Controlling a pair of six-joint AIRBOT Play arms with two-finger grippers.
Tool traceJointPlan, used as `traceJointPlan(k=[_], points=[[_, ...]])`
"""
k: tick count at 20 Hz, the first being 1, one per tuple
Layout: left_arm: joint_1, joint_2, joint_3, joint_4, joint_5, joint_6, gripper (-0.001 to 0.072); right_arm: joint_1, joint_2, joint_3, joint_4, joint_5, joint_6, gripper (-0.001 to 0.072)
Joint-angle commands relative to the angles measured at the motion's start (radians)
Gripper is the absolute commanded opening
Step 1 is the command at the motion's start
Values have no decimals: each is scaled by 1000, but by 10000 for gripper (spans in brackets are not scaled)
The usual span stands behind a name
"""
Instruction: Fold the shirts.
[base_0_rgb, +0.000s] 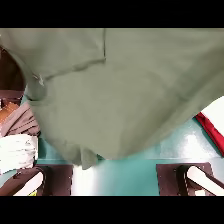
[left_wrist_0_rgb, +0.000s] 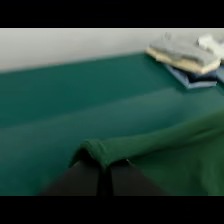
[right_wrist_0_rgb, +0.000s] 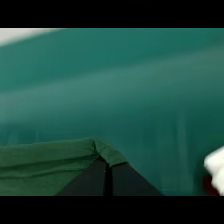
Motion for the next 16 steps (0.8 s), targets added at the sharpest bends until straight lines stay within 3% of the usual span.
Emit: traceJointPlan(k=[1,4,6,10,16], points=[[1,-219,-98,-40,-134,-15,29,216,-147,-141,-288,68,13,9],[1,-404,-98,-39,-116,5,29,372,-290,-177,-399,-55,12,9],[1,-493,-98,-36,-52,62,29,436,-379,-175,-465,-182,14,9],[1,-605,-98,-35,165,140,29,500,-507,-176,-513,-444,61,9],[1,-662,-97,29,430,188,29,554,-584,-176,-516,-669,103,9]])
